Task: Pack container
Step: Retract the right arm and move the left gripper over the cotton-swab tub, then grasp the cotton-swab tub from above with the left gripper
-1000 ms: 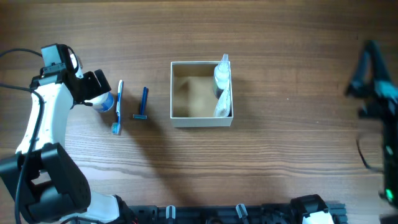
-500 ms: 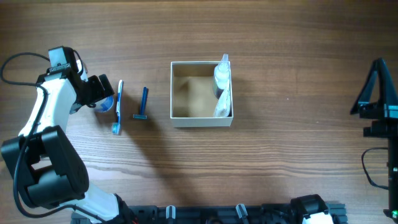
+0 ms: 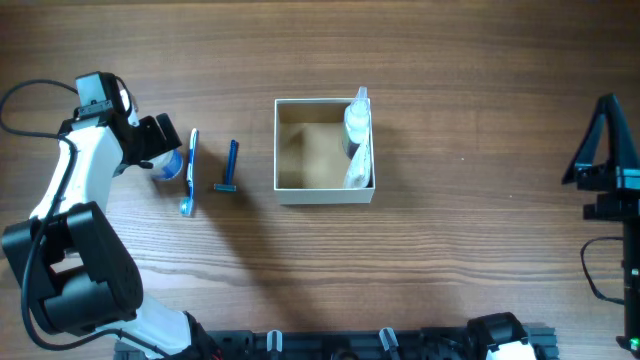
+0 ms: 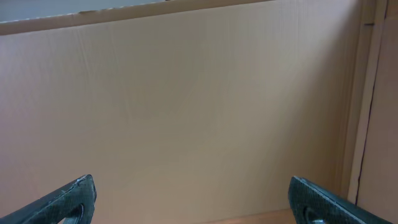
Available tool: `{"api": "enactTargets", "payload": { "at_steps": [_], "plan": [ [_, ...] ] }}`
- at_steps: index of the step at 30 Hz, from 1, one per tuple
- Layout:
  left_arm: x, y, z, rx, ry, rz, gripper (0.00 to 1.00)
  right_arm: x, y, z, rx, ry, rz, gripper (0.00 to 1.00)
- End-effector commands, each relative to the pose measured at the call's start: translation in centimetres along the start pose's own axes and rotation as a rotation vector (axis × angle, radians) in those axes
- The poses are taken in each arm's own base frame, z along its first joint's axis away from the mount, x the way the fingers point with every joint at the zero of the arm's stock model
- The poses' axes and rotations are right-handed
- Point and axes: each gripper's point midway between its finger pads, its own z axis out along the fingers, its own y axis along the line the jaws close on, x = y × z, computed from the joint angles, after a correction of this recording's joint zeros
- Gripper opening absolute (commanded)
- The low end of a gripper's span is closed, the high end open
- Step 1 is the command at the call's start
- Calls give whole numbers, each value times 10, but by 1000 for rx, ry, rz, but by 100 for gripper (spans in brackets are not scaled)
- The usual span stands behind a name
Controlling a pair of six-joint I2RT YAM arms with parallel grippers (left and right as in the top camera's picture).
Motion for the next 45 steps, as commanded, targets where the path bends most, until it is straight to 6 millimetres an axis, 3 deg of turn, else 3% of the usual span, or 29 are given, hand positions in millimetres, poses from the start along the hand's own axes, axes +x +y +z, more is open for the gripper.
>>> {"api": "enactTargets", "payload": {
  "at_steps": [1, 4, 8, 12, 15, 18, 21, 24, 31, 36, 39, 45],
  "plan": [
    [-8, 3, -8, -17, -29, 21, 99, 1, -2, 1, 14, 6, -20, 100],
    [-7, 3, -9, -17, -28, 20, 92, 6, -3, 1, 16, 24, -26, 100],
    [-10, 1, -21, -6, -49, 20, 92, 8, -3, 1, 17, 35, -28, 100],
    [-25, -8, -64, 34, -163, 30, 87, 8, -3, 1, 17, 35, -28, 100],
    [-25, -33, -109, 117, -248, 72, 86, 9, -3, 1, 17, 37, -28, 100],
    [-10, -83, -165, 282, -332, 175, 83, 9, -3, 1, 17, 38, -29, 100],
    [11, -121, -201, 368, -388, 275, 82, 10, -3, 1, 17, 42, -30, 100],
    [27, -142, -222, 378, -434, 354, 86, 11, -3, 0, 18, 46, -31, 100],
    [34, -122, -215, 246, -412, 319, 100, 32, -6, 0, 25, 127, -54, 100],
    [24, -93, -209, 193, -398, 224, 100, 15, -4, 1, 20, 61, -38, 100],
    [25, -69, -203, 144, -360, 170, 100, 18, -4, 1, 20, 70, -40, 100],
    [27, -35, -195, 85, -310, 39, 100, 75, -12, -9, 41, 305, -103, 100]
  ]
}}
